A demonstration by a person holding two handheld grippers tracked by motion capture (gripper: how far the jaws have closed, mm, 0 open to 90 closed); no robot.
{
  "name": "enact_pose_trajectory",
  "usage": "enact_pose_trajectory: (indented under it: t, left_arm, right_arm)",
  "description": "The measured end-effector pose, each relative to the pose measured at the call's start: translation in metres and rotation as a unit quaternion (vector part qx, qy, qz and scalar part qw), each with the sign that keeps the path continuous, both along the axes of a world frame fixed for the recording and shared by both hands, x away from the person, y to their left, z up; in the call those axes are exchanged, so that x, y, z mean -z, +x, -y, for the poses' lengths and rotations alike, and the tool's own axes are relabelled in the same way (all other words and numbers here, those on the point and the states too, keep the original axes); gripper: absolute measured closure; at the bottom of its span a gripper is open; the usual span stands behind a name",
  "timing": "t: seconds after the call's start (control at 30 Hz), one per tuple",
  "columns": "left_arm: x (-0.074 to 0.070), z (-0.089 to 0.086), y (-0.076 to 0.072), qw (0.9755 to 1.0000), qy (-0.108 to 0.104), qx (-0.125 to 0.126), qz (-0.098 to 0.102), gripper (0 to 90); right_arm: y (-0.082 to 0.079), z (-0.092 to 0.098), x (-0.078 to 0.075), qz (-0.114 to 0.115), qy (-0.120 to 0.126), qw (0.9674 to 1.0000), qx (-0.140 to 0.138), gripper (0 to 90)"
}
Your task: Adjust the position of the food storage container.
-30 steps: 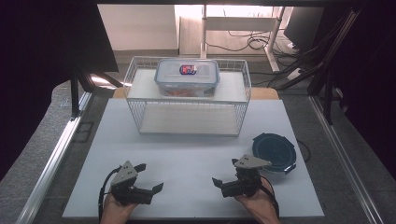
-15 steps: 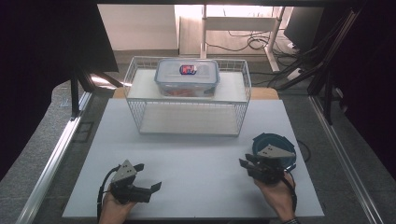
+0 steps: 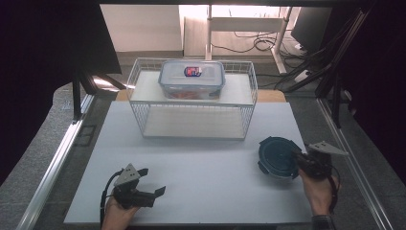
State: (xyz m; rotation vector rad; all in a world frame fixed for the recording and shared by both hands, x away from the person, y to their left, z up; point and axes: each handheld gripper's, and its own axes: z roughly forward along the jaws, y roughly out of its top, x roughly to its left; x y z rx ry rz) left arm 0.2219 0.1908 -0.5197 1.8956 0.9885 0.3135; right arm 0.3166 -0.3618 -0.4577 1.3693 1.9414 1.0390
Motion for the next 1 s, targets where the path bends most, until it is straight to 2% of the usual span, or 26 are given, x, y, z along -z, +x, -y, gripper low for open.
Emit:
enact_pose_trajectory:
  t: [0.1, 0.17, 0.3, 0.5, 0.83, 0.93, 1.0]
  left_arm:
    - [0.000, 0.000, 0.000, 1.0000, 0.000, 0.000, -0.003, 4.6]
    - [0.001, 0.001, 0.001, 1.0000, 0.002, 0.000, -0.003, 4.7]
    - [0.001, 0.002, 0.001, 1.0000, 0.004, 0.001, -0.003, 4.7]
    - [0.001, 0.002, 0.001, 1.0000, 0.005, 0.000, -0.004, 4.8]
    - [0.002, 0.005, 0.003, 1.0000, 0.003, 0.003, -0.009, 5.0]
    - [0.002, 0.006, 0.003, 0.9999, 0.006, 0.003, -0.009, 5.0]
    - [0.002, 0.006, 0.003, 0.9999, 0.006, 0.003, -0.009, 5.0]
  right_arm:
    - [0.004, 0.017, 0.001, 0.002, -0.005, 0.9995, 0.030, 89.3]
    - [0.006, 0.026, 0.004, 0.005, -0.005, 0.9991, 0.041, 89.3]
    - [0.011, 0.034, 0.010, -0.008, -0.013, 0.9984, 0.055, 89.3]
    - [0.018, 0.032, 0.017, -0.023, -0.022, 0.9983, 0.050, 89.2]
    - [0.023, 0.028, 0.019, -0.029, -0.026, 0.9976, 0.057, 89.6]
    - [0.025, 0.025, 0.022, -0.042, -0.017, 0.9977, 0.050, 89.7]
    - [0.026, 0.020, 0.024, -0.043, -0.022, 0.9981, 0.037, 89.7]
